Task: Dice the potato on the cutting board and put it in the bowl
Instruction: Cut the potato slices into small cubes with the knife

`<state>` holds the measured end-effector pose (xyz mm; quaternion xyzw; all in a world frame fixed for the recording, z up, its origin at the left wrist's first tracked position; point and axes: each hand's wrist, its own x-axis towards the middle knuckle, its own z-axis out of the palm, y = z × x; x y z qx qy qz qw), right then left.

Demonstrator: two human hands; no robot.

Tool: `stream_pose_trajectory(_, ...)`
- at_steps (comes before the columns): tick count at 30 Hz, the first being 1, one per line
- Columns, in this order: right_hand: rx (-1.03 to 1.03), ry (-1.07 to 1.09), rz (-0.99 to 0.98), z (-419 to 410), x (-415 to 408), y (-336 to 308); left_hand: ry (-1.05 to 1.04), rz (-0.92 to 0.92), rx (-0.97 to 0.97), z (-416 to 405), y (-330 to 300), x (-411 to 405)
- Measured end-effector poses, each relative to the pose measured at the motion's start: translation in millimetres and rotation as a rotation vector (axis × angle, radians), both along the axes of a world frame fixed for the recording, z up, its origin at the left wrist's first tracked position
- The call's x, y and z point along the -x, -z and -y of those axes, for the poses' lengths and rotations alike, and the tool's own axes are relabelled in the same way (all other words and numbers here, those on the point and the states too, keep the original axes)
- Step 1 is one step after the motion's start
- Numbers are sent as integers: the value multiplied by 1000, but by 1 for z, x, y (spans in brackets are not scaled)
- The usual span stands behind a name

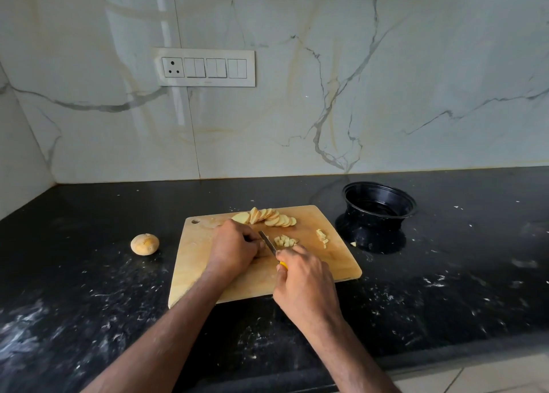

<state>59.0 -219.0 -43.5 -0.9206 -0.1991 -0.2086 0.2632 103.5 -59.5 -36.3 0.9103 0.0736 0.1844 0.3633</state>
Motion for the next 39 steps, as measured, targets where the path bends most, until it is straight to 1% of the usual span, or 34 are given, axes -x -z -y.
stream_pose_trajectory(8, -38, -33, -45, 4, -9, -2, 11, 16, -17, -1, -1, 0)
stream_pose_trajectory(14, -9, -41, -86, 0, -18, -7, 30, 3, 0, -2, -1, -2)
stream_pose_trajectory(22, 66, -43, -36, -7, -4, -5, 30, 25, 34, 2, -1, 4)
stream_pose_trajectory(27, 118, 1, 15, 8, 8, 0, 9, 22, -14, 1, 1, 1)
stream_pose_trajectory(30, 64, 35, 18, 18, 11, 0, 7, 10, -15, 1, 3, 1)
stream_pose_trajectory(33, -34, 54, 34, 23, 13, -2, 65, 18, 8, -6, 3, 0)
stream_pose_trajectory(37, -5, 65, 20, 23, 15, -2, 99, 40, 27, -13, 4, -2)
stream_pose_trajectory(39, -1, 64, 15, 19, 18, -1, 68, 66, 89, -12, 4, -2)
